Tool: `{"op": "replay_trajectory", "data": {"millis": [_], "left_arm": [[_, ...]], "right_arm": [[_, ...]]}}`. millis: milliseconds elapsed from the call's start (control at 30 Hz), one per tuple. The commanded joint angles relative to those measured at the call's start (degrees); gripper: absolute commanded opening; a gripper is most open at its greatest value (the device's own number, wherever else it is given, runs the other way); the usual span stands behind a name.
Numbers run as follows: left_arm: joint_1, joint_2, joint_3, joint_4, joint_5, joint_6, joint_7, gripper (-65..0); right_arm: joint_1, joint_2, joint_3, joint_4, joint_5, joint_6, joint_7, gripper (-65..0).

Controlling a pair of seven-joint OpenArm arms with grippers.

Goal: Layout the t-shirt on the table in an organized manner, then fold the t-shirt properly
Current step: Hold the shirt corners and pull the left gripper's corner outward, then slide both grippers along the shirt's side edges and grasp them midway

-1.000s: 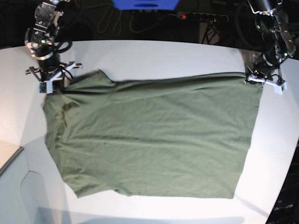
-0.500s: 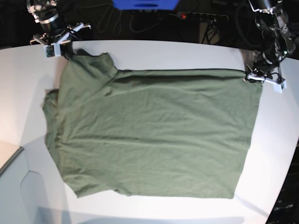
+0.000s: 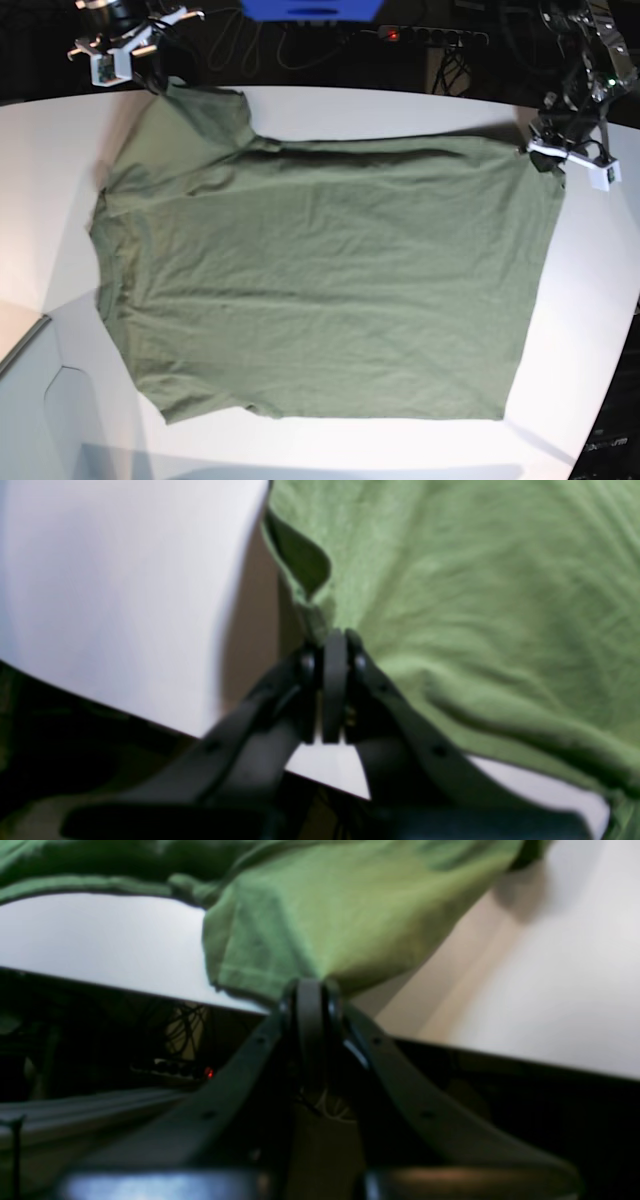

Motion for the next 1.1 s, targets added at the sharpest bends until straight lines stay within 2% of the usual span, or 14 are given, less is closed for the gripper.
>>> {"op": "replay_trajectory", "data": {"millis": [0,67,167,267,367,567,767,933,1067], "left_arm": [[-0.1,-0.2,-0.3,1.6,-0.6,-0.3,-0.8,-64.1],[-0.1,-0.2,-0.4,2.3,-0.6,-0.3,-0.8,-64.1],[-0.1,-0.1,-0.4,2.5,-0.6,-0.3,-0.8,-64.1],[-0.2,0.1,-0.4,2.5,-0.6,-0.3,-0.8,-64.1],[-0.4,0.1,-0.4,2.5,-0.6,-0.3,-0.8,-64.1],[-0.8,-0.2,-0.4,2.5,-0.6,-0.3,-1.3,-64.1],[-2.8,-0.3,-0.4,2.5,-0.5,-0.3,-1.4,-64.1],[-6.2,-0.3,-0.4,2.0,-0.5,-0.3,-1.4,-64.1],[-9.4,-0.3,-0.4,1.8,-0.1,-0.3,-1.1,-64.1]], "right_arm": [[-1.2,0.1,0.2,1.4,2.8,0.8,1.5,-65.0],[-2.0,0.2,1.0,2.1,6.2,0.8,1.8,-65.0],[-2.7,0.0,3.1,2.4,10.3,0.8,7.1,-65.0],[-2.8,-0.2,3.5,2.4,10.3,0.8,11.8,-65.0],[-2.8,-0.2,3.2,2.4,10.3,0.8,14.2,-65.0],[3.2,-0.1,3.3,1.9,10.0,0.8,13.7,-65.0],[11.9,1.1,3.5,2.0,9.9,0.8,8.3,-65.0],[20.7,2.8,3.3,1.9,9.9,0.8,-0.7,-65.0],[28.3,5.4,2.9,1.8,9.9,0.8,-8.5,-65.0]]}}
